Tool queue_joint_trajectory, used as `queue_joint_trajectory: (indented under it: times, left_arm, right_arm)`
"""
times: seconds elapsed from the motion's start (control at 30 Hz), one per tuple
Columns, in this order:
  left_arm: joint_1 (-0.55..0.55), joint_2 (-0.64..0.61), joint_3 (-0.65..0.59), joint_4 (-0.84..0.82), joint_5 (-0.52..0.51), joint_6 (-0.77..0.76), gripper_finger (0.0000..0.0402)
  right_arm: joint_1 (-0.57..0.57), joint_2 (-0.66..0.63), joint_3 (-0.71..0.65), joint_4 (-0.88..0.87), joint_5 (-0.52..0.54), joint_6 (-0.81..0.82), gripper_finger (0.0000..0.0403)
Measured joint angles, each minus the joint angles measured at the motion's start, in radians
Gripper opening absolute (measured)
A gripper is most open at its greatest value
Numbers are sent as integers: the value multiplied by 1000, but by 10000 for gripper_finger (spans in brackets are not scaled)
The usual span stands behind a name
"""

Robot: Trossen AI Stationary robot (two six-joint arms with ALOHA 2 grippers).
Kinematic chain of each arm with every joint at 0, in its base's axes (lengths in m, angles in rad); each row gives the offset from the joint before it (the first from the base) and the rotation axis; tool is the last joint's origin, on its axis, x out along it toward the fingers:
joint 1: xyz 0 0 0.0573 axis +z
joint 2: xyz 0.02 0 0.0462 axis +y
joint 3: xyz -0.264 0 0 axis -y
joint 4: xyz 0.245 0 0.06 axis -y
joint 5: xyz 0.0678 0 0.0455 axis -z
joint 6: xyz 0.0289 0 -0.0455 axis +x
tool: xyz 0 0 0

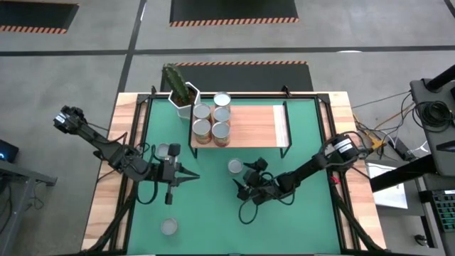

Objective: Pick and place cans onto a shelf
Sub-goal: Put the canned chicken soup on the shelf

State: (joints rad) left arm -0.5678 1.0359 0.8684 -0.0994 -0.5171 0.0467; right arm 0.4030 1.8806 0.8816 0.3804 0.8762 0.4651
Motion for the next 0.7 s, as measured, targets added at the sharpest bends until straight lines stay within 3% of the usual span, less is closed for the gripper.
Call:
queue_joint_trajectory:
  times: [0.2,0.4,0.53,0.7]
  left_arm:
    - [0,0,0,1,0,1,0]
    - [0,0,0,7,-1,38,0]
    - [0,-3,14,19,-51,120,0]
    - [0,-5,57,19,-130,215,0]
  right_arm:
    - [-24,5,17,-1,15,-12,357]
    - [-22,2,19,1,-4,-20,286]
    - [-23,-11,22,-2,-50,-22,245]
    - [-17,-57,30,-2,-84,-69,238]
